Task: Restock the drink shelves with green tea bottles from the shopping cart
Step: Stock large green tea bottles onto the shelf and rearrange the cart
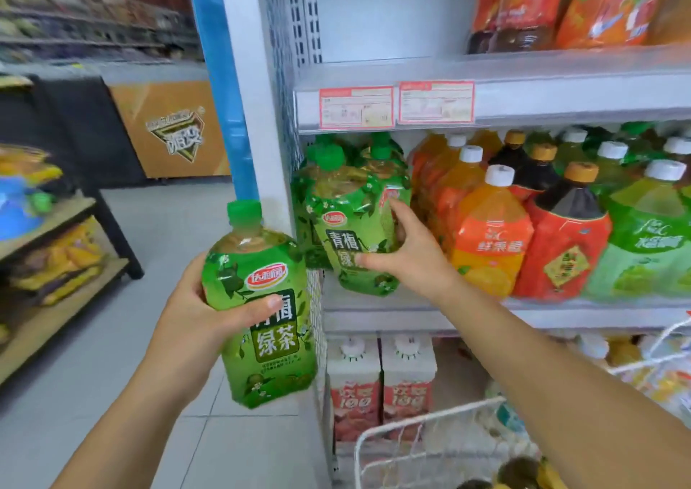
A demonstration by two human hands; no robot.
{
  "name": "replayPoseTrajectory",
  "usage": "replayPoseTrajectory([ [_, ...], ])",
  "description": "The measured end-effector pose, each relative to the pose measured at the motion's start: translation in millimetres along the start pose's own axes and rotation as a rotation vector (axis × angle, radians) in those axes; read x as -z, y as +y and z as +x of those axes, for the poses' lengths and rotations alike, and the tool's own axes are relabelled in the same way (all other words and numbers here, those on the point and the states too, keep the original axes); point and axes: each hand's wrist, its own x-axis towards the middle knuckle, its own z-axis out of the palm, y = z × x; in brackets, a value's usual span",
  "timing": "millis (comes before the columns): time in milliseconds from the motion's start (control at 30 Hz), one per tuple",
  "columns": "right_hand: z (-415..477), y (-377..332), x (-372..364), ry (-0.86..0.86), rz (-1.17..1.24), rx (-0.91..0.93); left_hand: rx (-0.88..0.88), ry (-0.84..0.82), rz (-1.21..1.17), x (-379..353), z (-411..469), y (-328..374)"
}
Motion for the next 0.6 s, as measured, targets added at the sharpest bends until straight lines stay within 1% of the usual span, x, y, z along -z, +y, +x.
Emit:
replayPoseTrajectory([
  [133,15,17,-12,-0.078,0.059,-0.012,-0.013,0.044,0.005,-3,-9,-3],
  [267,20,27,-15,-0.132,0.107,-0.053,0.013,0.069,0.019,-4,-14,-6],
  [333,20,28,-11,-0.191,0.123,-0.090,0.018,0.074,0.021,-6,-15,-7],
  [400,18,27,-6,-0.257,0.053,-0.105,0.015,0.076,0.020,-8,-13,-8],
  [433,16,28,-4,-0.252,-0.019,-0.107,0.015,0.075,0.021,-10,-12,-9],
  [533,8,24,-5,-0.143,-0.238,-0.107,0.020,0.063,0.005,-11,-8,-9],
  [600,3,22,-10,-0.080,-0.298,-0.067,0.022,0.054,-0.001,-11,-6,-8],
])
